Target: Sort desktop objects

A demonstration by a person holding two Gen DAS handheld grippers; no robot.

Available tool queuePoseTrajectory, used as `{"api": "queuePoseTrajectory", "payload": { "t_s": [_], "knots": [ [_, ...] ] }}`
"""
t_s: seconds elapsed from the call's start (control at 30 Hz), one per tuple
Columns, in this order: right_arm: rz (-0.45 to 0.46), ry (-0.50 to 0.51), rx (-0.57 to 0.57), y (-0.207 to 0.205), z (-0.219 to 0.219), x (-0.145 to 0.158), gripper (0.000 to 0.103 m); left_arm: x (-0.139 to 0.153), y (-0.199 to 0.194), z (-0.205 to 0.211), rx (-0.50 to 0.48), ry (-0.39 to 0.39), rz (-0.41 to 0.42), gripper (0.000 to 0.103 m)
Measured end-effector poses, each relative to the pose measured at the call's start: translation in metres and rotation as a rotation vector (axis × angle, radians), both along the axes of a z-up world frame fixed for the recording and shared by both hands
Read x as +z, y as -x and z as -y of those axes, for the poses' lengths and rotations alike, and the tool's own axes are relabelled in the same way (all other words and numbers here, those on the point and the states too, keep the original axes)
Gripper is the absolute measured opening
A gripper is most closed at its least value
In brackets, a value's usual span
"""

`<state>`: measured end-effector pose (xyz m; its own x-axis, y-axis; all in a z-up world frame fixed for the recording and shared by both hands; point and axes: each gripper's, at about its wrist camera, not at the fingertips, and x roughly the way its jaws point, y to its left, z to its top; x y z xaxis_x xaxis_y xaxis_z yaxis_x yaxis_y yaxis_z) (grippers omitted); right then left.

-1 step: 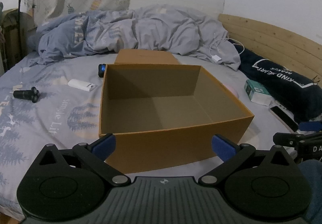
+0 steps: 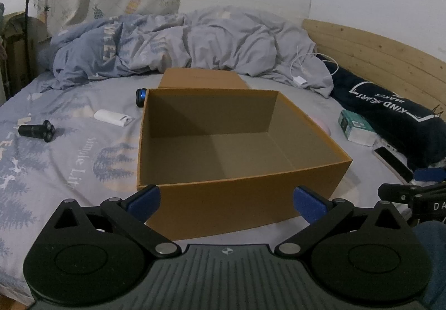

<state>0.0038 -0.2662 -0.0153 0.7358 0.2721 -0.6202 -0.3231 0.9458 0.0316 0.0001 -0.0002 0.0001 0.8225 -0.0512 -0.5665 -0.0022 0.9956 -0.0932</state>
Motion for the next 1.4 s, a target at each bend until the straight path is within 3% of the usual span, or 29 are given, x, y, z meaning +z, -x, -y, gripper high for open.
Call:
{"api": "queuePoseTrajectory", "payload": {
  "t_s": [1.4],
  "knots": [
    [0.025,0.008,0.014,0.008,-0.003,0.003,0.103,-0.001,0.000,0.007,0.003,-0.010,0.006,0.103]
  ]
}}
